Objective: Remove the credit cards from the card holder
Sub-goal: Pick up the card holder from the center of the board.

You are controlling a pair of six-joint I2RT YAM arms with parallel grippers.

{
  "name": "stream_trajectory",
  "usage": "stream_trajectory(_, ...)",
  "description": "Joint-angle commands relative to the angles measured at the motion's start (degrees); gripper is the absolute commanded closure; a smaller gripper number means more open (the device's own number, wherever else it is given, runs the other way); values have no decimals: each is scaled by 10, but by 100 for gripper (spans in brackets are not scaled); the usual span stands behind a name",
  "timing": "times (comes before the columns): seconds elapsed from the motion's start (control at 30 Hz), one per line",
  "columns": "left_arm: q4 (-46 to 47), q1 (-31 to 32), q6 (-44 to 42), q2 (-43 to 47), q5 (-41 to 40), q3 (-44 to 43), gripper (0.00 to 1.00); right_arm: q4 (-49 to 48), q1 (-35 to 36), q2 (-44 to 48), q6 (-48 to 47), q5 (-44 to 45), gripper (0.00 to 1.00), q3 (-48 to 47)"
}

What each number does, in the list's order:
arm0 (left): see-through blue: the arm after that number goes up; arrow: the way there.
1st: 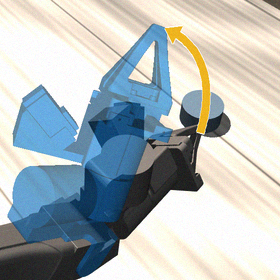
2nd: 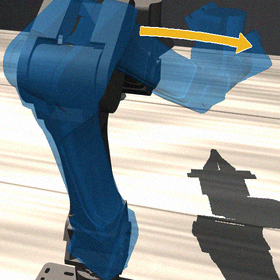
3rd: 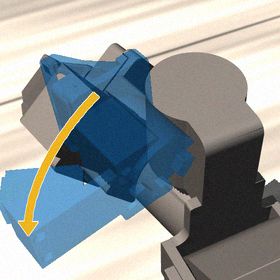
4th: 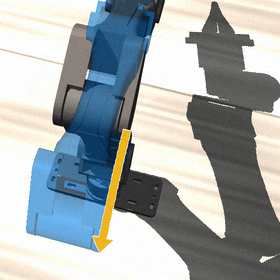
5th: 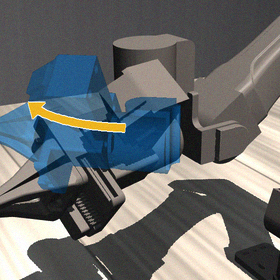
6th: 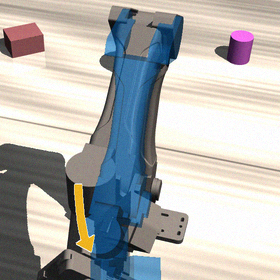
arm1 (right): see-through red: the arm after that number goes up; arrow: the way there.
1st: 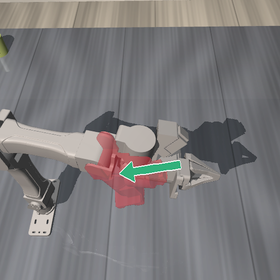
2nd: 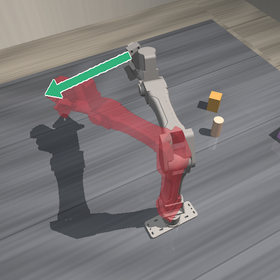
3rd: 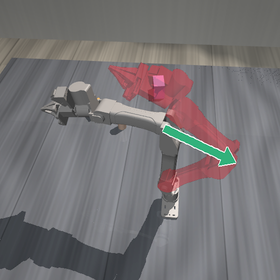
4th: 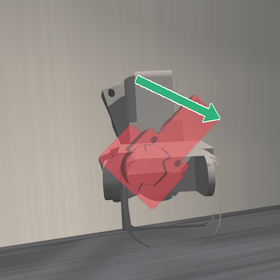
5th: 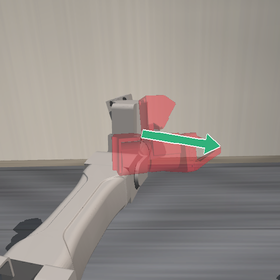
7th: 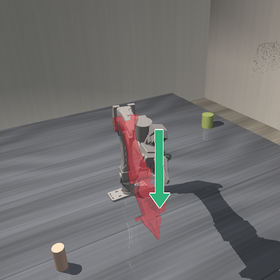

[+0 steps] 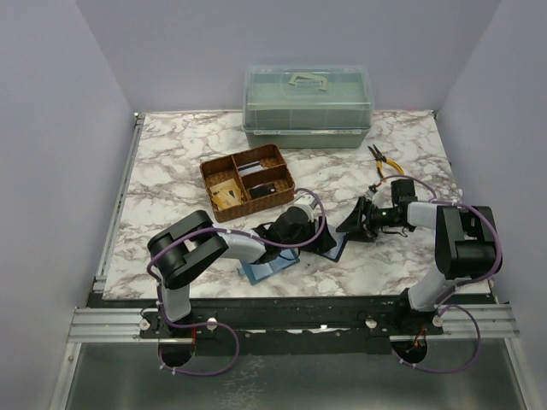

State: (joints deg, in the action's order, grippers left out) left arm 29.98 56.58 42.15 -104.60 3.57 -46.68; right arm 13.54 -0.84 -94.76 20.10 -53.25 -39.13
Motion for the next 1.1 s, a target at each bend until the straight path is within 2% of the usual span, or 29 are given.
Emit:
stream_trajectory(0.0,1,-3,2,-15,13,14,32,8,3,-18,-4,-12,39,0)
stream_trajectory(0.23,7,-3,3,-27,31,7,32,-1,8,-20,4,-41,40,-6)
stream_trajectory(0.8,15,-2,8,-36,49,5,35,-8,22,-17,-2,-36,55,-13)
stream_trajectory(0.93,42,-2,10,-32,66,14,35,-18,22,-23,-3,-44,66,-18)
stream_trajectory(1.07,72,-3,21,-32,77,26,34,-16,22,-31,-9,-35,73,-26)
